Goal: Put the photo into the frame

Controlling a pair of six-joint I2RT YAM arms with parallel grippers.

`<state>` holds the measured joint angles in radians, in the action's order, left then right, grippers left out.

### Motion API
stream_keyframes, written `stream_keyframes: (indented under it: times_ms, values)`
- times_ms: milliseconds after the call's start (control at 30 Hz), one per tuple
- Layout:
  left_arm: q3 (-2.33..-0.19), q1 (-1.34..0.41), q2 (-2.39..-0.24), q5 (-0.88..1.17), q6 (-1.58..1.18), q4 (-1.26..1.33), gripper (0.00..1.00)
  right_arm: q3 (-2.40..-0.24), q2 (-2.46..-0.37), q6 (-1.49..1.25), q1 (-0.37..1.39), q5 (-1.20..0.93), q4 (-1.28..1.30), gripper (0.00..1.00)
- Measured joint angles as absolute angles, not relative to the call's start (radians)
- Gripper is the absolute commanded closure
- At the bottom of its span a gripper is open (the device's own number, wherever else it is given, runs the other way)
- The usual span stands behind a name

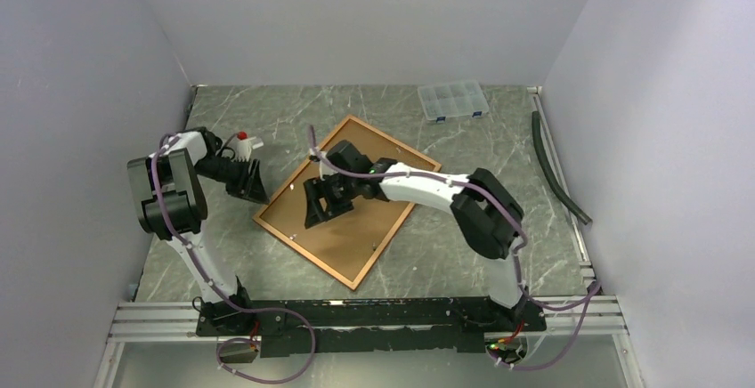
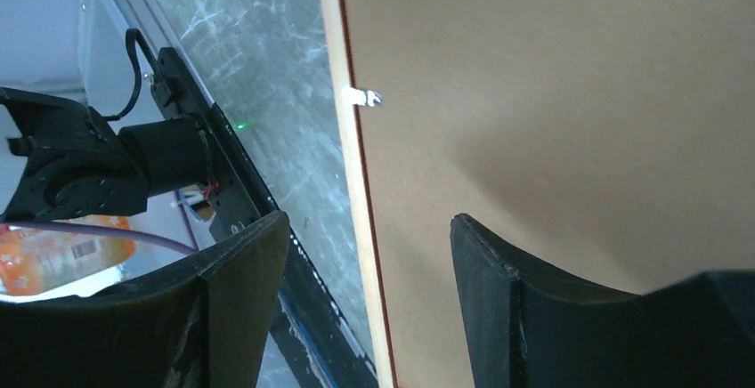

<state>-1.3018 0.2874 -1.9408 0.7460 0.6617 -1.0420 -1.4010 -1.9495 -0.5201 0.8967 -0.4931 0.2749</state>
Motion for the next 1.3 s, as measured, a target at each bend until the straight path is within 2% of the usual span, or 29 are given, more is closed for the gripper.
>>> stream_keyframes:
  times_ms: [133, 267, 367, 500, 600, 633, 767, 833, 1067, 1300]
  values:
    - [-1.237, 0.286, -1.922, 0.707, 0.672, -1.016, 0.63, -1.478, -2.024, -0.463, 0.953, -0.477, 0.282, 0.47]
    - [-1.206, 0.286, -1.904, 0.681, 0.674, -0.984, 0.67, -1.502, -2.040, -0.421, 0.993, -0.464, 0.283, 0.54]
    - [-1.203, 0.286, -1.897, 0.672, 0.674, -0.965, 0.69, -1.504, -2.041, -0.387, 1.016, -0.452, 0.276, 0.63]
    - [-1.193, 0.286, -1.897, 0.665, 0.673, -0.949, 0.70, -1.507, -2.046, -0.326, 1.053, -0.373, 0.280, 0.69]
    - [-1.187, 0.286, -1.895, 0.666, 0.673, -0.947, 0.71, -1.507, -2.050, -0.270, 1.097, -0.257, 0.287, 0.69]
    - [-1.185, 0.286, -1.895, 0.666, 0.673, -0.947, 0.71, -1.507, -2.051, -0.250, 1.113, -0.216, 0.286, 0.67]
    - [-1.185, 0.286, -1.895, 0.668, 0.670, -0.947, 0.73, -1.494, -2.051, -0.180, 1.168, -0.065, 0.249, 0.47]
    - [-1.185, 0.286, -1.895, 0.669, 0.669, -0.947, 0.73, -1.469, -2.051, -0.140, 1.193, 0.014, 0.207, 0.40]
    - [-1.185, 0.286, -1.895, 0.672, 0.663, -0.948, 0.73, -1.317, -2.034, 0.071, 1.265, 0.256, -0.036, 0.30]
    - [-1.212, 0.290, -1.888, 0.673, 0.657, -0.958, 0.71, -1.158, -2.004, 0.301, 1.285, 0.385, -0.286, 0.28]
